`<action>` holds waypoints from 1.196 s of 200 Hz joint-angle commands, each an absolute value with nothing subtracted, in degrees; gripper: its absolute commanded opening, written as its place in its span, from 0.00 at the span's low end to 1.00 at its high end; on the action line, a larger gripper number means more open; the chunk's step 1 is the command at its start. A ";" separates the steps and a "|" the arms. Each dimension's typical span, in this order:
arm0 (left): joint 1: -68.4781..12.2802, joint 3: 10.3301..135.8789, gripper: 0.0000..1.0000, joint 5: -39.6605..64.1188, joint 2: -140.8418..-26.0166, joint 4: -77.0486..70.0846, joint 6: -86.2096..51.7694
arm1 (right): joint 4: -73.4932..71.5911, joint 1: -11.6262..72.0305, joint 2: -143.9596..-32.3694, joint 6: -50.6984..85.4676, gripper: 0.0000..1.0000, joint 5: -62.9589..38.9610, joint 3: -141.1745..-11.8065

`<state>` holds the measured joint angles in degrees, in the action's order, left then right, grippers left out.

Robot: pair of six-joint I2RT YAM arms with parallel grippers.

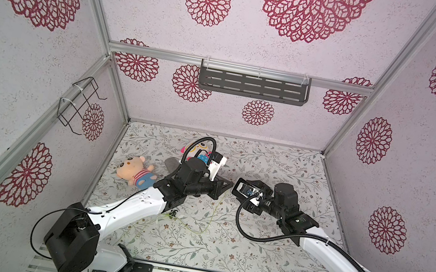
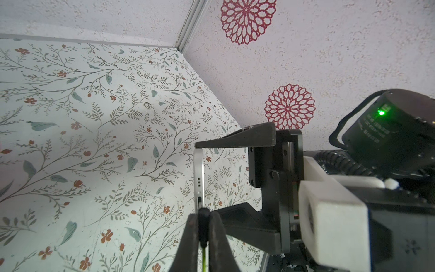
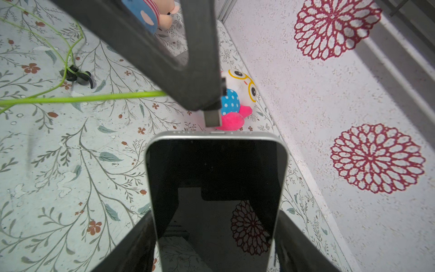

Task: Plug wired earphones into phones
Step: Insert the wired earphone into the phone.

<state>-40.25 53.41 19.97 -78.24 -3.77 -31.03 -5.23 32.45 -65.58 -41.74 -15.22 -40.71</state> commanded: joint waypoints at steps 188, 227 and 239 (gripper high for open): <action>-41.22 54.40 0.00 19.72 -79.69 -2.20 -29.73 | -11.90 33.58 -62.95 -39.49 0.56 -17.31 -42.91; -41.39 54.31 0.00 19.66 -79.79 -2.10 -29.44 | -13.41 33.57 -62.68 -38.93 0.55 -16.83 -42.52; -41.40 54.49 0.00 20.07 -80.13 -2.02 -29.55 | -13.12 33.74 -62.70 -39.41 0.55 -16.77 -42.56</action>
<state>-40.56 53.60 19.59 -78.78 -3.77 -30.06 -5.37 32.97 -65.52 -40.42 -15.49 -40.69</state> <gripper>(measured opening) 0.093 0.731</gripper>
